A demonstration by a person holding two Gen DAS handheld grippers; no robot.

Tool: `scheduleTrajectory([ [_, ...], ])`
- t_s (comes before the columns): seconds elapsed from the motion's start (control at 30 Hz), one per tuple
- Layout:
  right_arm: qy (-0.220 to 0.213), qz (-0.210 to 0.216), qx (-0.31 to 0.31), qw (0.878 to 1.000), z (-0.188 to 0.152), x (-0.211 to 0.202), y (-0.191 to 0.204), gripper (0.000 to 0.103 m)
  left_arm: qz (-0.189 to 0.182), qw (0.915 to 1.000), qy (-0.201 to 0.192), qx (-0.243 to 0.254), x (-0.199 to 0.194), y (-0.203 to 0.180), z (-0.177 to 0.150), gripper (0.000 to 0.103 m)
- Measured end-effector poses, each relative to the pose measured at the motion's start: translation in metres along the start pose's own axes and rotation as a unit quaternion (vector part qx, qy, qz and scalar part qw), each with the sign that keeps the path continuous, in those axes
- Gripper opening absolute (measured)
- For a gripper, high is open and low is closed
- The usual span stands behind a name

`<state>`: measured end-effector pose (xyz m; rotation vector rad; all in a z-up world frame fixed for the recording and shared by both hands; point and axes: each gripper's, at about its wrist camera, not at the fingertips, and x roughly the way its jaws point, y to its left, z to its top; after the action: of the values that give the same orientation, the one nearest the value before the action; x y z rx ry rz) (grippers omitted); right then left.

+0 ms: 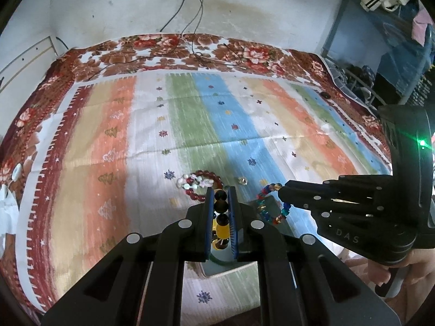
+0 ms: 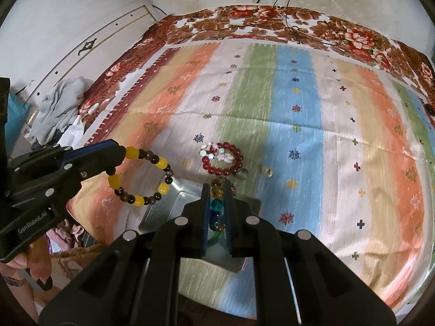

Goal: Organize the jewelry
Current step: 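Lift both held bracelets and carry them over the silver tin, then open both tools to drop the two bracelets into the tin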

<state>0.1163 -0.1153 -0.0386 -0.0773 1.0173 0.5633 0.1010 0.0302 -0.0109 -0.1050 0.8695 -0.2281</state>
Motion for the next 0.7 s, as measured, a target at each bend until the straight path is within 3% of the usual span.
scheduleTrajectory([
  [0.6,0.014,-0.008,-0.004,1.0,-0.014,0.003,0.004,0.011,0.007,0.9997,0.015,0.015,0.004,-0.015,-0.015,0.01],
  [0.67,0.018,-0.019,0.005,1.0,-0.014,0.006,-0.001,0.017,0.009,0.9996,0.02,0.019,0.007,-0.016,-0.016,0.01],
  [0.7,0.017,-0.027,0.013,0.999,-0.013,0.006,-0.005,0.027,0.01,0.9996,0.02,0.02,0.008,-0.015,-0.016,0.01],
])
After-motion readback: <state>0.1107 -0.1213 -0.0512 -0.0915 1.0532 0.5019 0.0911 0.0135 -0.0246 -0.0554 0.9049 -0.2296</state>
